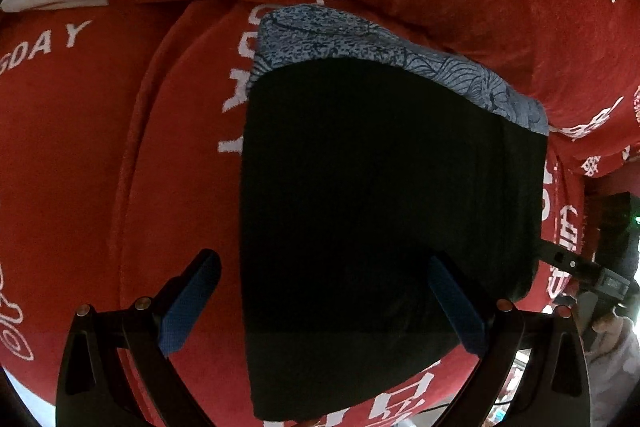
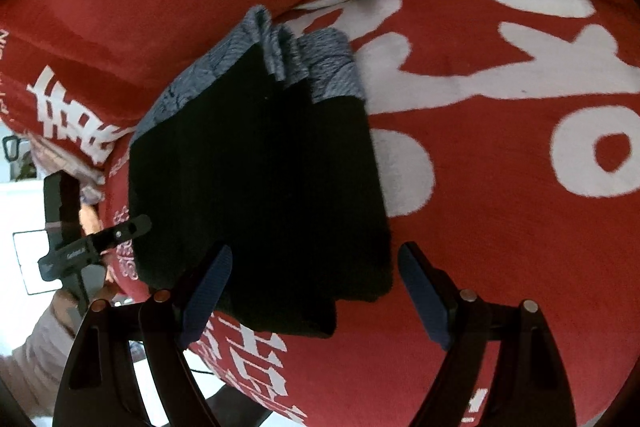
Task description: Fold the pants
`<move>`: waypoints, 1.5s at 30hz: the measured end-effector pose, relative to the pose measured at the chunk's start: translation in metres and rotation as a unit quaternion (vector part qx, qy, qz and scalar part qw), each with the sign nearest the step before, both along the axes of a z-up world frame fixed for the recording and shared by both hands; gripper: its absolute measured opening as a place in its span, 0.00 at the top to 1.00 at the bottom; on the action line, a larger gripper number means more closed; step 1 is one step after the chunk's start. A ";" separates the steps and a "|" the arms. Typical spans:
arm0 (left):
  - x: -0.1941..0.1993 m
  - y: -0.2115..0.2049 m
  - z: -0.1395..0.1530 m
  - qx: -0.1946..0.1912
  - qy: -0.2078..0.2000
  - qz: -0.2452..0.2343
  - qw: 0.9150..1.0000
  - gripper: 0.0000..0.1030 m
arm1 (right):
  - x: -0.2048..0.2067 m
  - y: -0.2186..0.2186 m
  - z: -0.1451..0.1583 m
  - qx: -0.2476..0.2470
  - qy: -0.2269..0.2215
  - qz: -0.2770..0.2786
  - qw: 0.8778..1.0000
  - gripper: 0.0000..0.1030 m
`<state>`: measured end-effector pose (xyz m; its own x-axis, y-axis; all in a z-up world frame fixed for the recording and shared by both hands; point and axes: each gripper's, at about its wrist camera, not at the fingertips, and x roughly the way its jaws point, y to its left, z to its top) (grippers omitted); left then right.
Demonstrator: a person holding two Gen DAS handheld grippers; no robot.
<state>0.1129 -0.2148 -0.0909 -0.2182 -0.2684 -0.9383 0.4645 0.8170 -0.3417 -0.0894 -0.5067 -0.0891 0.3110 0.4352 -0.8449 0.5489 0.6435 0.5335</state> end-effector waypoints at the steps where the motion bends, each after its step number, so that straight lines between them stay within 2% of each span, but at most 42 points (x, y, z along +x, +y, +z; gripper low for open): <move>1: 0.001 -0.001 -0.001 -0.004 0.003 -0.002 1.000 0.00 | 0.001 -0.001 -0.001 0.002 -0.004 0.001 1.000 0.15; 5: 0.007 -0.007 -0.007 -0.019 0.014 -0.008 1.000 0.00 | 0.006 -0.008 -0.011 0.021 -0.016 0.000 1.000 0.14; 10: 0.012 -0.021 -0.012 -0.029 0.007 -0.015 0.999 0.00 | 0.015 -0.018 -0.021 0.064 -0.041 0.018 0.997 0.14; 13: 0.013 -0.022 -0.019 -0.034 0.014 -0.005 0.999 0.00 | 0.018 -0.025 -0.035 0.088 -0.044 0.020 0.995 0.14; 19: 0.013 -0.020 -0.024 -0.036 0.026 0.004 0.999 0.00 | 0.024 -0.028 -0.038 0.088 -0.043 0.004 0.995 0.15; 20: 0.014 -0.021 -0.024 -0.034 0.027 0.004 0.999 0.00 | 0.025 -0.027 -0.038 0.086 -0.040 0.003 0.995 0.16; 23: 0.013 -0.018 -0.024 -0.033 0.024 0.005 0.999 0.03 | 0.027 -0.027 -0.037 0.090 -0.023 -0.013 0.996 0.34; 24: 0.011 -0.018 -0.018 -0.043 0.018 0.005 0.999 0.12 | 0.026 -0.027 -0.035 0.098 -0.027 -0.017 0.995 0.41; 25: 0.006 -0.020 -0.013 -0.048 0.009 0.002 0.999 0.19 | 0.024 -0.029 -0.032 0.096 -0.029 -0.014 0.995 0.43; 28: -0.003 -0.019 0.004 -0.058 -0.020 -0.011 0.998 0.34 | 0.023 -0.026 -0.023 0.099 -0.041 -0.018 0.994 0.52; 29: -0.005 -0.018 0.010 -0.061 -0.025 -0.012 0.998 0.36 | 0.021 -0.026 -0.019 0.107 -0.046 -0.025 0.993 0.54; 34: -0.019 -0.009 0.034 -0.072 -0.029 -0.031 0.996 0.37 | 0.007 -0.018 -0.007 0.134 -0.054 -0.033 0.989 0.57; 39: -0.032 0.013 0.049 -0.061 -0.025 -0.041 0.997 0.37 | -0.016 0.013 0.003 0.159 -0.054 -0.033 0.985 0.57; 45: -0.061 0.048 0.038 -0.031 -0.011 -0.024 0.999 0.37 | -0.045 0.049 0.000 0.158 -0.050 -0.025 0.986 0.57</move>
